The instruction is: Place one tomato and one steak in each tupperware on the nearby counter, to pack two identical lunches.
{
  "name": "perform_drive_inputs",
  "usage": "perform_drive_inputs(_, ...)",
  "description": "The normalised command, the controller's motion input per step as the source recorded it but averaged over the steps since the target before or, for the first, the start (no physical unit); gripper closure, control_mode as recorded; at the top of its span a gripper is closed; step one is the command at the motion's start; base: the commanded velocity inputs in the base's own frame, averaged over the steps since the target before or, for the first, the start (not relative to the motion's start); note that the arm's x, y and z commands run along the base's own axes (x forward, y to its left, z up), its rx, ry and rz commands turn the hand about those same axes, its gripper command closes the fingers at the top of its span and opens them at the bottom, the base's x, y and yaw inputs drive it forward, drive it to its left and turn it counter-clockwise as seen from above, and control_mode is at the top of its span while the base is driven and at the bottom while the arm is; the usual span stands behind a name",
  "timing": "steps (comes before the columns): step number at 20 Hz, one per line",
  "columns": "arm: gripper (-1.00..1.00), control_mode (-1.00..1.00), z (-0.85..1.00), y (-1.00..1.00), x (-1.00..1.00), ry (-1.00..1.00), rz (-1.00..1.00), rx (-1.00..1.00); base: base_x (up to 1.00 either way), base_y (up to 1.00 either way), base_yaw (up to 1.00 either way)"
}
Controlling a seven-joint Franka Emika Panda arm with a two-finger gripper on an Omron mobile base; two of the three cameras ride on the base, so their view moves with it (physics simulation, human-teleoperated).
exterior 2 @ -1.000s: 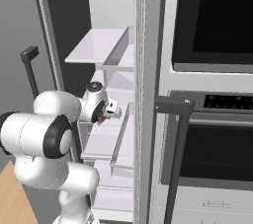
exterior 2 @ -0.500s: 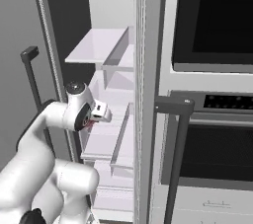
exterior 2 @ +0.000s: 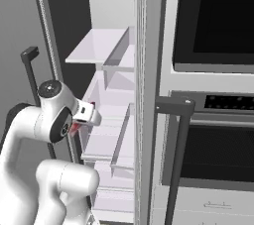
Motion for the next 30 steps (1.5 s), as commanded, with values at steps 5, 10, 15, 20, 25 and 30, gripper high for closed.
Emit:
perform_drive_inputs(5, 1.00, -1.00, 0.44, 0.01, -0.81, -0.01, 0.00, -0.02, 0.00, 0.00, 0.00)
perform_drive_inputs(10, 1.00, -1.00, 0.02, 0.02, -1.00, -0.02, 0.00, -0.03, 0.00, 0.00, 0.00)
perform_drive_inputs(15, 1.00, 1.00, 0.00, 0.00, 0.00, 0.00, 0.00, 0.00, -1.00, 0.00, 0.00)
perform_drive_inputs(20, 1.00, 1.00, 0.00, 0.00, 0.00, 0.00, 0.00, 0.00, -1.00, 0.00, 0.00)
perform_drive_inputs(25, 1.00, 1.00, 0.00, 0.00, 0.00, 0.00, 0.00, 0.00, -1.00, -0.39, -0.15)
perform_drive_inputs(30, 1.00, 1.00, 0.00, 0.00, 0.00, 0.00, 0.00, 0.00, -0.48, -0.53, -0.46)
